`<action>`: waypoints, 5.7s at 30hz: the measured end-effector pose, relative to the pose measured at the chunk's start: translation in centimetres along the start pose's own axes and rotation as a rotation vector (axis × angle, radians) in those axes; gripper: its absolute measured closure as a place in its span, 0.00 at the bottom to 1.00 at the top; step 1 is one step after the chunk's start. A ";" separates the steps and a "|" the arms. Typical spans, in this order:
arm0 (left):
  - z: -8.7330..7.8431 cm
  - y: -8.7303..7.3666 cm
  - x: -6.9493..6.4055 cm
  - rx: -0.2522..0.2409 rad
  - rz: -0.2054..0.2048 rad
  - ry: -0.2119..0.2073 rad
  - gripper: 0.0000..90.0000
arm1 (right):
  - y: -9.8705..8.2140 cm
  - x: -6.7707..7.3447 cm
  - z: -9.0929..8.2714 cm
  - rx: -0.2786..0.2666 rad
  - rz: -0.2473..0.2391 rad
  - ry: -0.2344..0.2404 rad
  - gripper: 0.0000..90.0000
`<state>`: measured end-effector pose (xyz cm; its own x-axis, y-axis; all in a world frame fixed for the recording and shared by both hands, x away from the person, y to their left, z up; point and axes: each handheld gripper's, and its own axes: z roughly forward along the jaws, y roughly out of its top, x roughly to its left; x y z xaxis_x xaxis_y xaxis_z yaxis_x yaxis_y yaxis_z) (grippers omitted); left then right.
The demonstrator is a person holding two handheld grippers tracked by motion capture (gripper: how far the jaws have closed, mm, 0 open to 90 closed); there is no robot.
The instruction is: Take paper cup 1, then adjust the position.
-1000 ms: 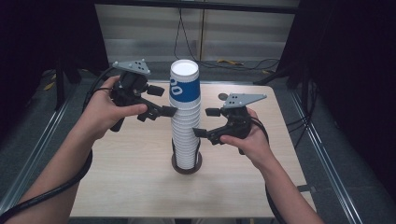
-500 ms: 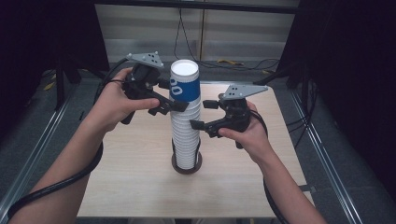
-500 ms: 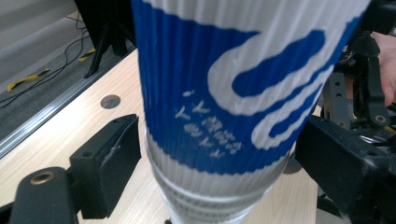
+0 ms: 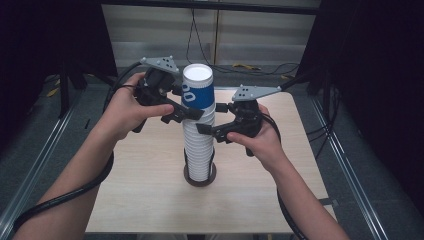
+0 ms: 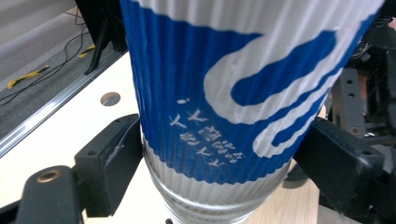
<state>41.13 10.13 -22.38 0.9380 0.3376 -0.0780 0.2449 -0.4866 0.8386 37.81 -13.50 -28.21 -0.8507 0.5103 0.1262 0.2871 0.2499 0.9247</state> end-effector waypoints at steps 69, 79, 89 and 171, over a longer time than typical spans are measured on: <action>-4.0 2.4 -0.4 -0.128 -0.014 0.036 0.26 | -0.2 0.2 0.1 -0.008 -0.014 -0.027 0.19; -4.8 2.9 -0.7 -0.145 -0.006 0.042 0.26 | -0.9 0.1 0.4 0.000 -0.011 -0.026 0.19; -5.5 2.9 -0.6 -0.158 -0.008 0.042 0.26 | -1.0 0.0 0.4 0.002 -0.015 -0.023 0.19; -4.8 -15.3 1.9 0.024 -0.162 0.128 0.27 | -8.3 0.2 -0.4 0.092 -0.003 0.001 0.18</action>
<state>37.97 22.02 -32.75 0.8473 0.5122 -0.1404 0.3973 -0.4358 0.8076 35.08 -15.81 -35.77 -0.8521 0.5086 0.1235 0.3235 0.3265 0.8881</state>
